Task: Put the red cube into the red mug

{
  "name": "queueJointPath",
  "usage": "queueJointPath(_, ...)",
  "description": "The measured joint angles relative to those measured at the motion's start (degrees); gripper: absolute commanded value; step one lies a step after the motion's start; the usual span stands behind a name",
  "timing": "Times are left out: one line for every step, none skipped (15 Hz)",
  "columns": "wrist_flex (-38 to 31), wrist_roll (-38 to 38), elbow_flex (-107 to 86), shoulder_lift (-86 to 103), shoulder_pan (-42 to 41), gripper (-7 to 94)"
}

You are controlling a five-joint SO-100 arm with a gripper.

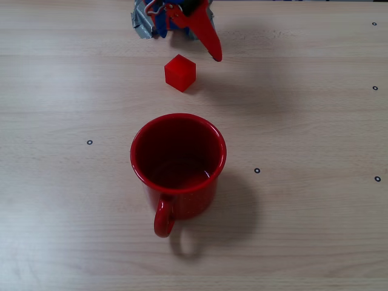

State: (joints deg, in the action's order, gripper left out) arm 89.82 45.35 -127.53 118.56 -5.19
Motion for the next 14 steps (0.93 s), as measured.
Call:
queueJointPath(-1.58,-0.09,-1.05,-0.09,-0.18,53)
queueJointPath(-3.43,-0.09,-2.81,-0.62,-0.26,53)
queueJointPath(-5.19,-0.62,-3.6,-1.76,-0.18,54)
queueJointPath(-6.15,-0.62,-4.48,-2.64,-0.09,54)
queueJointPath(-7.12,-0.62,-4.83,-3.43,-0.18,54)
queueJointPath(-8.0,-1.76,-4.83,-3.6,-0.18,54)
queueJointPath(-9.14,-1.76,-5.36,-4.13,-0.18,54)
queueJointPath(-10.37,-1.76,-6.5,-4.66,-0.18,54)
queueJointPath(-12.66,-1.76,-7.29,-5.89,-0.18,54)
queueJointPath(-14.77,-1.76,-8.53,-6.86,-0.18,54)
queueJointPath(-16.26,-1.76,-8.79,-8.09,-0.09,54)
queueJointPath(-16.7,-2.64,-8.79,-8.96,-0.09,54)
queueJointPath(-18.19,-2.9,-8.79,-9.05,-0.18,54)
queueJointPath(-18.28,-2.9,-8.88,-9.14,-0.18,54)
